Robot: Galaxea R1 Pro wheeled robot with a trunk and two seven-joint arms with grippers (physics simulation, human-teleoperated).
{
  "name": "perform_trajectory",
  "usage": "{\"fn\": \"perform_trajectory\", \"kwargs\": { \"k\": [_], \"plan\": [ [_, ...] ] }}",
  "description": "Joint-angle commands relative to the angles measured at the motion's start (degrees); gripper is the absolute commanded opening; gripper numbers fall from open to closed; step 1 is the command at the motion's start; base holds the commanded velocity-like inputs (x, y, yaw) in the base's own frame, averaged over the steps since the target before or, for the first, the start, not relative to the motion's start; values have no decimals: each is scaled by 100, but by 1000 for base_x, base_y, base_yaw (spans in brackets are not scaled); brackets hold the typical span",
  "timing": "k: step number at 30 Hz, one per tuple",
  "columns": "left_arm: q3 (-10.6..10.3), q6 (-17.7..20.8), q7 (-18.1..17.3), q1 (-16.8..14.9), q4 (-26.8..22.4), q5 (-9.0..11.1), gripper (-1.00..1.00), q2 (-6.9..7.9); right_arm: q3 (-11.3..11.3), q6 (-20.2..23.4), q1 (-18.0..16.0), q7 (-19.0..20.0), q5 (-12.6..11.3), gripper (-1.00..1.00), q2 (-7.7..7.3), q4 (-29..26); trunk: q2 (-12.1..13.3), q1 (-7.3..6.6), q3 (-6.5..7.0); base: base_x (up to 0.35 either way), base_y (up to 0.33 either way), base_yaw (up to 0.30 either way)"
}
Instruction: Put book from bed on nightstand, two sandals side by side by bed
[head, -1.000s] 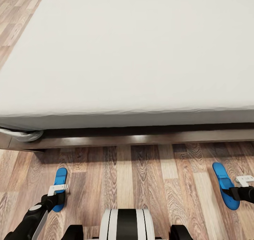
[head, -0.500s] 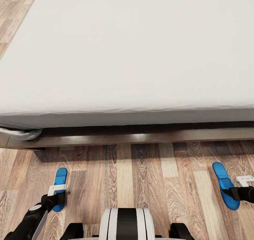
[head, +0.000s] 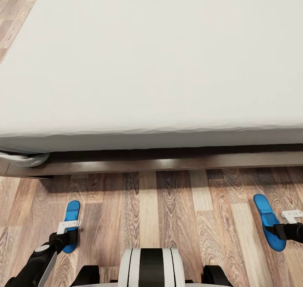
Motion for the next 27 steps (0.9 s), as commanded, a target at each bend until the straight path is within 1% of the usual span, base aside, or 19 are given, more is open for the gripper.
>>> {"fn": "perform_trajectory", "kwargs": {
  "k": [1, 9, 13, 24, 26, 27],
  "plan": [
    [20, 36, -38, 0, -10, -6, -100, -3, 22, 21, -6, -2, -38, -100, -6, -3, -2, -1, -3, 0, 0, 0],
    [20, 36, -38, 0, -10, -6, -100, -3, 22, 21, -6, -2, -38, -100, -7, -3, -2, -1, -3, 0, 0, 0],
    [20, 36, -38, 0, -10, -6, -100, -3, 22, 21, -6, -2, -39, -100, -8, -3, -7, 9, -92, 0, 0, 0],
    [20, 36, -38, 0, -10, -6, -100, -3, 22, 19, -6, -2, -40, -100, -5, -3, -7, 9, -92, 0, 0, 0],
    [20, 36, -38, 0, -10, -6, -100, -3, 22, 17, -6, -2, -38, -100, -7, -3, -10, 15, -136, 0, 0, 0],
    [20, 36, -38, 0, -10, -6, -100, -3, 22, 17, -6, -2, -38, -100, -7, -3, -10, 15, -136, 0, 0, 0]
  ]
}}
